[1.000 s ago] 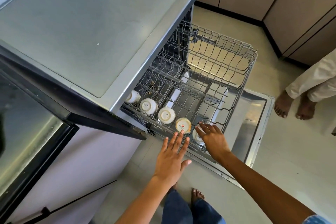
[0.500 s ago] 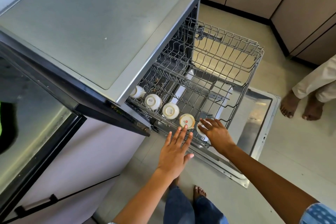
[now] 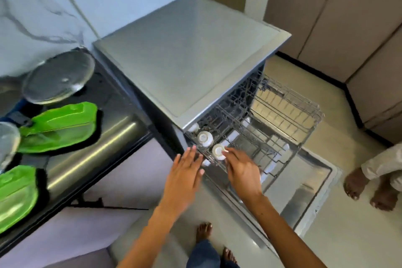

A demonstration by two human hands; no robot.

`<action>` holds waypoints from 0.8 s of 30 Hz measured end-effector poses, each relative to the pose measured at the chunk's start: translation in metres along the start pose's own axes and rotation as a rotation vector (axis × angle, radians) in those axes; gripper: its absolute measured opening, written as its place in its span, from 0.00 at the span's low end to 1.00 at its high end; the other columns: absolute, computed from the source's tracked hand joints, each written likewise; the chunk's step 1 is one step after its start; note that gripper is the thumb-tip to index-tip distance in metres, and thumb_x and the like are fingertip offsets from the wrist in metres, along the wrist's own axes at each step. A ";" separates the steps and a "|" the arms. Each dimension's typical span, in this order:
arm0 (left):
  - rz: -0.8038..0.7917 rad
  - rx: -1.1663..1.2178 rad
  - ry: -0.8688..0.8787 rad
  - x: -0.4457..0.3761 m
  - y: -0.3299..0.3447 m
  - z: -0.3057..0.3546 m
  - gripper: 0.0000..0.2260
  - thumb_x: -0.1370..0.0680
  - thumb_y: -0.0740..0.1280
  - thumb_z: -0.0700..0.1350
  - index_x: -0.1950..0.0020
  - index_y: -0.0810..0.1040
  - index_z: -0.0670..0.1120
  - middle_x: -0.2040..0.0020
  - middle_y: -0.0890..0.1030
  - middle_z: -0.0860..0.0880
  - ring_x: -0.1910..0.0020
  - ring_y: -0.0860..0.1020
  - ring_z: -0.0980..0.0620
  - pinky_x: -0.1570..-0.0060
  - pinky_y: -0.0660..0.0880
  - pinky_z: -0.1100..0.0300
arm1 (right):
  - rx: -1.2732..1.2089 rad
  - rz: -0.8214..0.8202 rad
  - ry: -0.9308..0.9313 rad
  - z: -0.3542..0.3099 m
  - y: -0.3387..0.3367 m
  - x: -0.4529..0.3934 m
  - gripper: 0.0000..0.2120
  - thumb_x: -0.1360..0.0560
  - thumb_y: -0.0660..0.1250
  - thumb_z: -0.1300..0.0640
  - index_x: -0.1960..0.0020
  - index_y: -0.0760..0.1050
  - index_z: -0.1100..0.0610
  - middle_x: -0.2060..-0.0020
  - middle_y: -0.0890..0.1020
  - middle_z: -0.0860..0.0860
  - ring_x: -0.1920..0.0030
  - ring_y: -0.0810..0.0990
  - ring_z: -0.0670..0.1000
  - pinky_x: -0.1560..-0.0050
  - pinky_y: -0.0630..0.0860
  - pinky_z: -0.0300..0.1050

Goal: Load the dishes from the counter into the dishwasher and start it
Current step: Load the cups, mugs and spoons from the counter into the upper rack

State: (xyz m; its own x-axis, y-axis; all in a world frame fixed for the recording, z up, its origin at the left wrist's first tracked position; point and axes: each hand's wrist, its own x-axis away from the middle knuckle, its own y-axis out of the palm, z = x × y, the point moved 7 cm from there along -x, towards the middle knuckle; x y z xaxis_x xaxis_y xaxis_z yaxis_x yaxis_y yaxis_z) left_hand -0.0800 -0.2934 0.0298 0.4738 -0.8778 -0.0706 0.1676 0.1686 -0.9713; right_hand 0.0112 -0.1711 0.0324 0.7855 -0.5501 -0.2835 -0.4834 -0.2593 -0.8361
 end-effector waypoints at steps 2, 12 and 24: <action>0.096 -0.049 -0.116 0.017 -0.052 -0.030 0.24 0.18 0.48 0.52 0.38 0.78 0.42 0.34 0.74 0.40 0.35 0.73 0.41 0.32 0.62 0.51 | -0.087 0.086 -0.090 -0.054 -0.023 -0.030 0.14 0.30 0.69 0.66 0.45 0.79 0.60 0.49 0.83 0.54 0.52 0.82 0.55 0.58 0.82 0.49; 0.604 -0.212 -0.832 0.232 -0.254 -0.175 0.21 0.21 0.53 0.52 0.36 0.76 0.42 0.31 0.71 0.39 0.31 0.66 0.43 0.30 0.51 0.56 | -0.527 0.117 -0.685 -0.387 -0.017 -0.084 0.16 0.30 0.65 0.62 0.43 0.79 0.58 0.47 0.82 0.52 0.48 0.78 0.51 0.49 0.75 0.45; 0.641 -0.327 -1.339 0.454 -0.290 -0.417 0.17 0.24 0.59 0.49 0.38 0.79 0.49 0.32 0.73 0.42 0.33 0.71 0.42 0.36 0.62 0.46 | -0.644 -0.214 -1.066 -0.693 0.160 -0.011 0.12 0.28 0.66 0.60 0.45 0.80 0.58 0.48 0.82 0.51 0.49 0.81 0.50 0.50 0.79 0.46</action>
State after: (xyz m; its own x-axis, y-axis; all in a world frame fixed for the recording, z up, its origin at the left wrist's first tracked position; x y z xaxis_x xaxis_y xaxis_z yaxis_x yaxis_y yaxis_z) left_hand -0.2741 -0.9275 0.1844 0.8319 0.3739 -0.4102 -0.4727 0.0901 -0.8766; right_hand -0.3426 -0.7564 0.2267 0.6466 0.3844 -0.6589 -0.1727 -0.7676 -0.6173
